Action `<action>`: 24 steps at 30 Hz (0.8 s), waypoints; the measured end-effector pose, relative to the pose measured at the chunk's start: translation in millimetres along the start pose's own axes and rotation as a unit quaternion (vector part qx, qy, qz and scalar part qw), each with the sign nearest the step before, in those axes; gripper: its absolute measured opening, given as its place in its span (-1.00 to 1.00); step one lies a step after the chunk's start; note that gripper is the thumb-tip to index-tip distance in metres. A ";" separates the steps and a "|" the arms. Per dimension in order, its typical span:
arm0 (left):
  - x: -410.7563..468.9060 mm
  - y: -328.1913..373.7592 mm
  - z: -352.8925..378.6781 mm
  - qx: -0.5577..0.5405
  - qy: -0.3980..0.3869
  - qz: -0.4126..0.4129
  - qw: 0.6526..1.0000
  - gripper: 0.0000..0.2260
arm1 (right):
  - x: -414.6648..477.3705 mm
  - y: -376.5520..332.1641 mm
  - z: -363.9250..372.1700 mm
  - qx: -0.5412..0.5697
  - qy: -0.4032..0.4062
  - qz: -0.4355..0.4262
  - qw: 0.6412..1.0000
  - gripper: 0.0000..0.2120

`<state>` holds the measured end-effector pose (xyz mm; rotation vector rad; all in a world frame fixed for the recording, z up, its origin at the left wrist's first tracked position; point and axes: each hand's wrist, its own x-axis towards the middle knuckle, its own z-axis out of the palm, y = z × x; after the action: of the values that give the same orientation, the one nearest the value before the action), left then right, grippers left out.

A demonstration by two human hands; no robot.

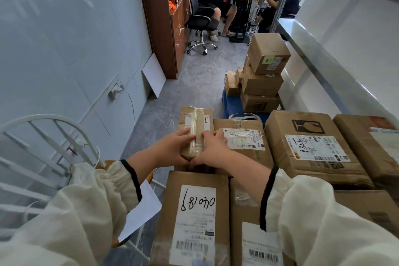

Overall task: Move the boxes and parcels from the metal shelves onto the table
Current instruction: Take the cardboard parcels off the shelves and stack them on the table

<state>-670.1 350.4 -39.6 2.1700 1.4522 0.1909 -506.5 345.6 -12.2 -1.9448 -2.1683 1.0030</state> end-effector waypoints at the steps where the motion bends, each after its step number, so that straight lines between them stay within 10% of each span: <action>1: 1.9 1.0 0.4 0.001 -0.004 0.005 1.000 -0.18 | 0.0 1.4 -1.4 -0.004 -0.002 0.004 1.000 -0.13; 24: 6.8 -9.2 11.7 -0.050 -0.039 -0.014 0.998 -0.59 | 5.6 -5.3 -1.2 -0.223 -0.062 -0.025 0.972 -0.52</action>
<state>-670.2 355.3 -55.3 2.0541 1.3992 0.1633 -511.7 351.3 -10.7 -2.0228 -2.6904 0.6860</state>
